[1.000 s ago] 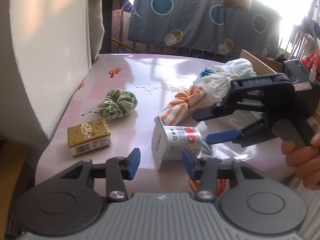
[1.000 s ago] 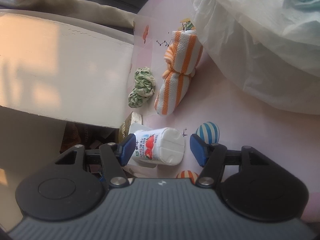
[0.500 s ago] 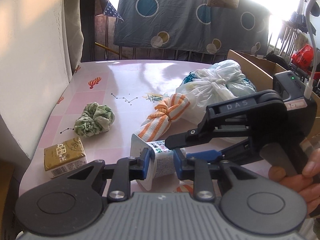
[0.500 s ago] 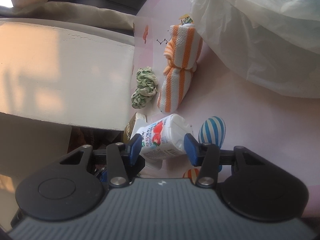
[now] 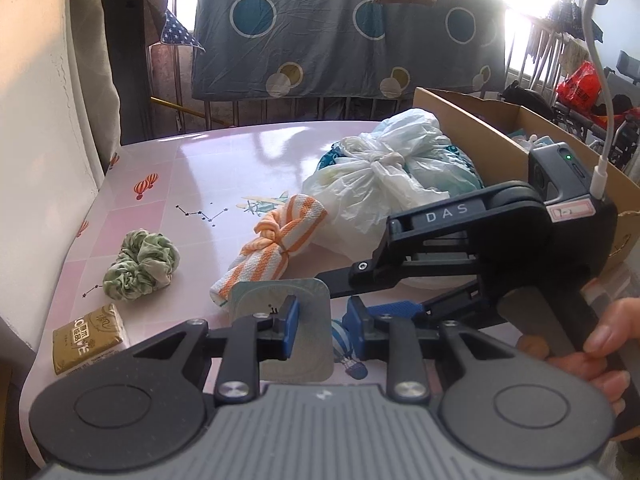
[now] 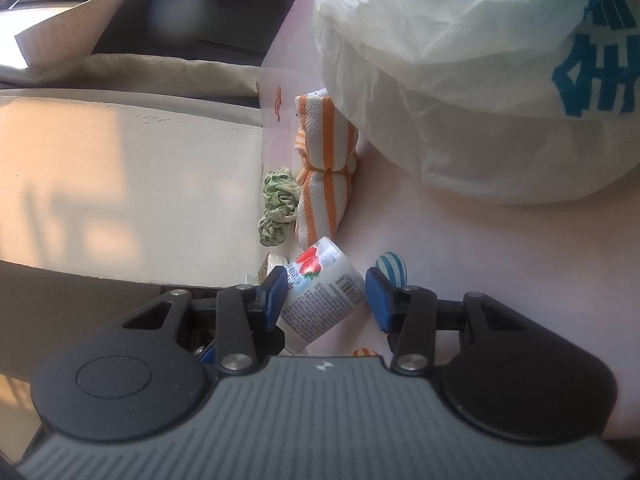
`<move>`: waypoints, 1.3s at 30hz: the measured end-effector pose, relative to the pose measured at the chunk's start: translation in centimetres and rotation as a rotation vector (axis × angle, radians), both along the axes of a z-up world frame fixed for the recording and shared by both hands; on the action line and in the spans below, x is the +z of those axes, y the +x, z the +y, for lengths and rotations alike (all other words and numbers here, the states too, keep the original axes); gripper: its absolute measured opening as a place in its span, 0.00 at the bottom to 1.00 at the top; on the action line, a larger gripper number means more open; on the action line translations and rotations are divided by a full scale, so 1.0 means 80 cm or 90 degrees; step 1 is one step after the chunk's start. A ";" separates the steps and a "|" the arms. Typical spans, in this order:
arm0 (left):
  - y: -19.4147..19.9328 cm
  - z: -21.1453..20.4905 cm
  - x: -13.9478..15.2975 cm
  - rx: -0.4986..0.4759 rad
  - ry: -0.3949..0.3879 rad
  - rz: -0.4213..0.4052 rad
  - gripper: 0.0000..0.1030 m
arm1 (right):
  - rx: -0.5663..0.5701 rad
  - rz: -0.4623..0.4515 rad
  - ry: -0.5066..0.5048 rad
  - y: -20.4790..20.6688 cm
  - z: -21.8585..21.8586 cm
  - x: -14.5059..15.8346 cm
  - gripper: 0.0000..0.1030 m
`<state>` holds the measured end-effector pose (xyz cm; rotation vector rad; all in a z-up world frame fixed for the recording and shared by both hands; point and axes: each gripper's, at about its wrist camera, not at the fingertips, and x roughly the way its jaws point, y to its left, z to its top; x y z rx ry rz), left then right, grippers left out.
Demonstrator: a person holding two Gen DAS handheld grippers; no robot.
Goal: Organize soft objects
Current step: 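Lift the yogurt cup with the right tool and carry it toward the box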
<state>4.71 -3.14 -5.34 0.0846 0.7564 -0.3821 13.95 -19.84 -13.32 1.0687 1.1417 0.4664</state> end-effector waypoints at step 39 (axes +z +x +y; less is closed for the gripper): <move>0.081 0.022 -0.037 0.050 0.015 0.027 0.61 | 0.038 -0.080 -0.132 0.076 0.019 0.042 0.42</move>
